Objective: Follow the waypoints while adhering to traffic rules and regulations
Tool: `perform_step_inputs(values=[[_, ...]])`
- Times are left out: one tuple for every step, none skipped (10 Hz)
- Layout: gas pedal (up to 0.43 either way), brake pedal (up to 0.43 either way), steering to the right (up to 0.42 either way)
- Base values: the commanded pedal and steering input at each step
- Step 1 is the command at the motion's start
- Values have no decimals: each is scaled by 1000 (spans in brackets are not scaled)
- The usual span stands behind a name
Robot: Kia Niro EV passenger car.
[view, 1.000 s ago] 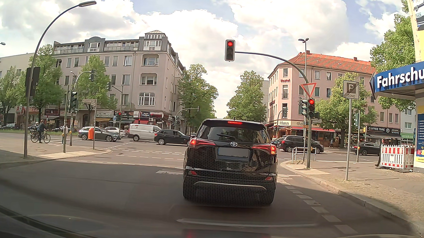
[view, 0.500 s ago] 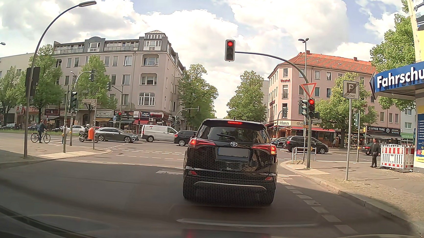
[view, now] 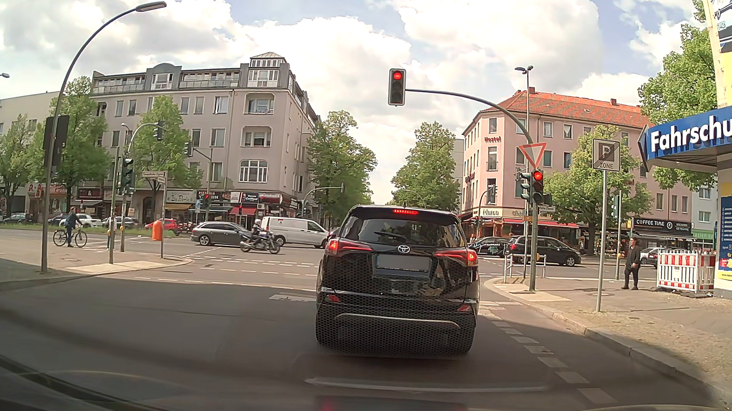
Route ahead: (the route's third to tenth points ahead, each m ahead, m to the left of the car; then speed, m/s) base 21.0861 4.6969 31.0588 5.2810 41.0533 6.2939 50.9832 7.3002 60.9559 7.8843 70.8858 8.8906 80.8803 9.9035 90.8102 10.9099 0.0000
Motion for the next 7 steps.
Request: perform_step_inputs(values=[[0,372,-11],[0,372,-11],[0,372,-11],[0,372,-11],[0,372,-11],[0,366,-11],[0,372,-11]])
